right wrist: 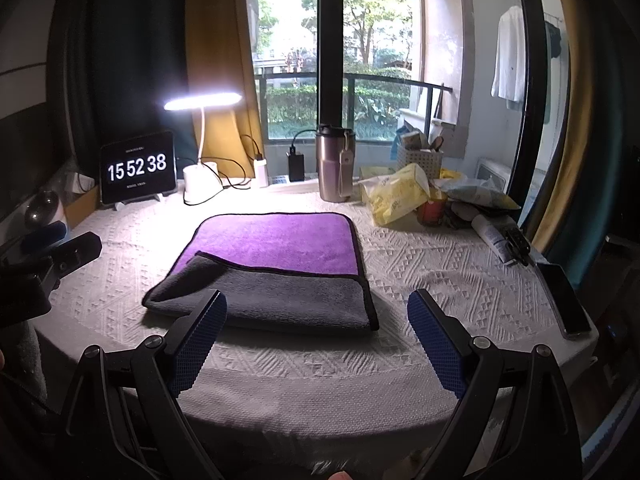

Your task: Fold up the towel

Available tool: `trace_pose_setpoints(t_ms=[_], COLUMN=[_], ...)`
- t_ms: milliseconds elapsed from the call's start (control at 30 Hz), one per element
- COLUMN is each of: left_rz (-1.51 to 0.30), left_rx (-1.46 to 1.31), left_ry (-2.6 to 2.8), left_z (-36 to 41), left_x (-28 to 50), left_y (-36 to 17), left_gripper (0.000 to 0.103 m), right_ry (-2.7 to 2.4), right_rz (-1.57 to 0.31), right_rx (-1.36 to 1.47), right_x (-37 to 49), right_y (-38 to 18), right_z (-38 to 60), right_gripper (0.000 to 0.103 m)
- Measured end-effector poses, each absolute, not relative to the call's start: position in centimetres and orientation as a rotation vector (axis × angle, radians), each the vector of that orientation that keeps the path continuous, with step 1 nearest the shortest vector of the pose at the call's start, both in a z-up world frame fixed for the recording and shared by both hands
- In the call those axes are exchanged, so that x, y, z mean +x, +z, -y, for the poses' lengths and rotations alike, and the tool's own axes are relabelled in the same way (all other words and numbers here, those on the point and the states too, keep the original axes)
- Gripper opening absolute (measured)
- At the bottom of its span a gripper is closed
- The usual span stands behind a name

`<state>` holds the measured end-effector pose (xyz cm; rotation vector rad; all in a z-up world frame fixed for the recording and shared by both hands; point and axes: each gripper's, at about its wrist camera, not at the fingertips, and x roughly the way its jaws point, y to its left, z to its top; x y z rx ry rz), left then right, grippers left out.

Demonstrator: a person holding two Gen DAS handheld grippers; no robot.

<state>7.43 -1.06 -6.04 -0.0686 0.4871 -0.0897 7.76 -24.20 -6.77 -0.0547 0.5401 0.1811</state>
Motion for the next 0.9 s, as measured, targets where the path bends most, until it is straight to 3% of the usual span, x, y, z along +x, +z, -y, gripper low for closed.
trace_pose_setpoints(t_ms=[733, 900], left_rz=[-0.653, -0.676], left_rx=[-0.029, -0.023], left_ry=[-0.125, -0.104], left_z=[1.8, 1.5], left_x=[14.6, 16.3], left_y=[-10.9, -11.9], left_gripper=[0.102, 0.102], right_ry=[0.167, 0.164], right_rz=[-0.649, -0.674], right_rx=[-0.013, -0.015], right_x=[13.9, 15.5], right_y=[-10.5, -11.3], right_z=[26.1, 26.3], right_gripper=[0.093, 0.086])
